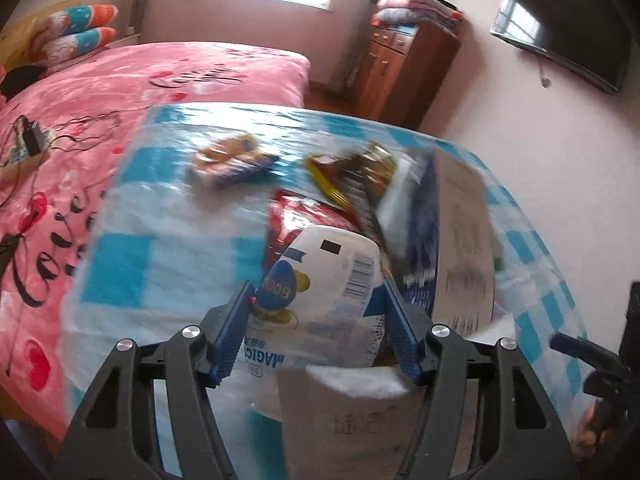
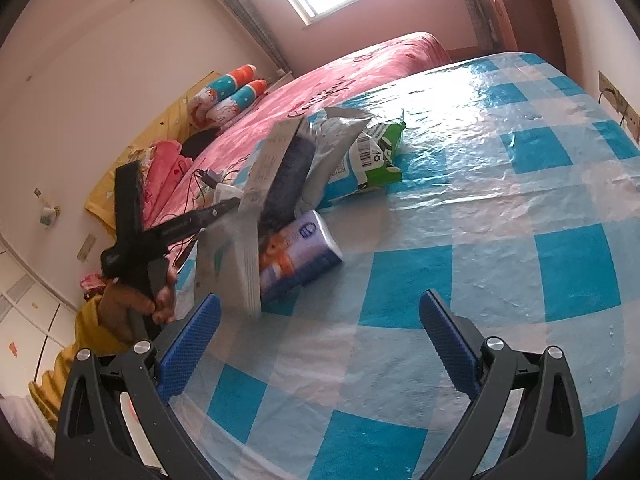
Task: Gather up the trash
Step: 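Grasp the white wipes packet with the left tool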
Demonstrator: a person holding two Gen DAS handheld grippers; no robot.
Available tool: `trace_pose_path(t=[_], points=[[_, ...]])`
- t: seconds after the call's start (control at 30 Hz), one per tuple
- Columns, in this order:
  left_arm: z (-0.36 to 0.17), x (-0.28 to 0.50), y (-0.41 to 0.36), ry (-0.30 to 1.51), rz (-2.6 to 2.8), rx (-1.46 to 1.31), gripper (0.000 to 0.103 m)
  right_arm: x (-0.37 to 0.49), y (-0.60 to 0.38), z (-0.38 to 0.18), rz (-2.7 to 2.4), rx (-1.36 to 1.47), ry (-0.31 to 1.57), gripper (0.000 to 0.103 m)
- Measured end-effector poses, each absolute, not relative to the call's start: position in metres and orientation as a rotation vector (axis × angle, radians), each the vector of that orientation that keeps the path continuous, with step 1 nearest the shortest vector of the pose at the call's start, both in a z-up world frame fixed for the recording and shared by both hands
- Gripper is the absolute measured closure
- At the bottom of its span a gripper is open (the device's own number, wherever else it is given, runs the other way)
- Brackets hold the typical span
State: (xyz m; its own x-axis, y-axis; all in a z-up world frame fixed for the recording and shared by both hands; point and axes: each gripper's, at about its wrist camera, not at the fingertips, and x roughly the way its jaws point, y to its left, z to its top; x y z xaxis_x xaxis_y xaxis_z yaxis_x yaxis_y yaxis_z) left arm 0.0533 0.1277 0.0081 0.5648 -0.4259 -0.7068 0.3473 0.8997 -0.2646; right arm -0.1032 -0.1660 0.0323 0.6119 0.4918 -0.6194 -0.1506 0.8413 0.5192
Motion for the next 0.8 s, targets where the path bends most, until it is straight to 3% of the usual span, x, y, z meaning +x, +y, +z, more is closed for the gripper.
trace_pose_path(t=[0.33, 0.47, 0.6, 0.8], points=[[0.008, 0.016, 0.080, 0.884, -0.563, -0.086, 0.039, -0.109, -0.165, 0.024, 0.362, 0.436, 0.867, 0.005], [0.027, 0.004, 0.083, 0.863, -0.523, -0.091, 0.023, -0.111, -0.162, 0.023, 0.367, 0.432, 0.869, 0.005], [0.044, -0.013, 0.092, 0.851, -0.430, -0.070, 0.017, -0.110, -0.158, 0.024, 0.371, 0.420, 0.870, 0.005], [0.042, -0.052, 0.126, 0.964, -0.252, -0.203, 0.016, -0.104, -0.153, 0.024, 0.389, 0.411, 0.876, 0.005]])
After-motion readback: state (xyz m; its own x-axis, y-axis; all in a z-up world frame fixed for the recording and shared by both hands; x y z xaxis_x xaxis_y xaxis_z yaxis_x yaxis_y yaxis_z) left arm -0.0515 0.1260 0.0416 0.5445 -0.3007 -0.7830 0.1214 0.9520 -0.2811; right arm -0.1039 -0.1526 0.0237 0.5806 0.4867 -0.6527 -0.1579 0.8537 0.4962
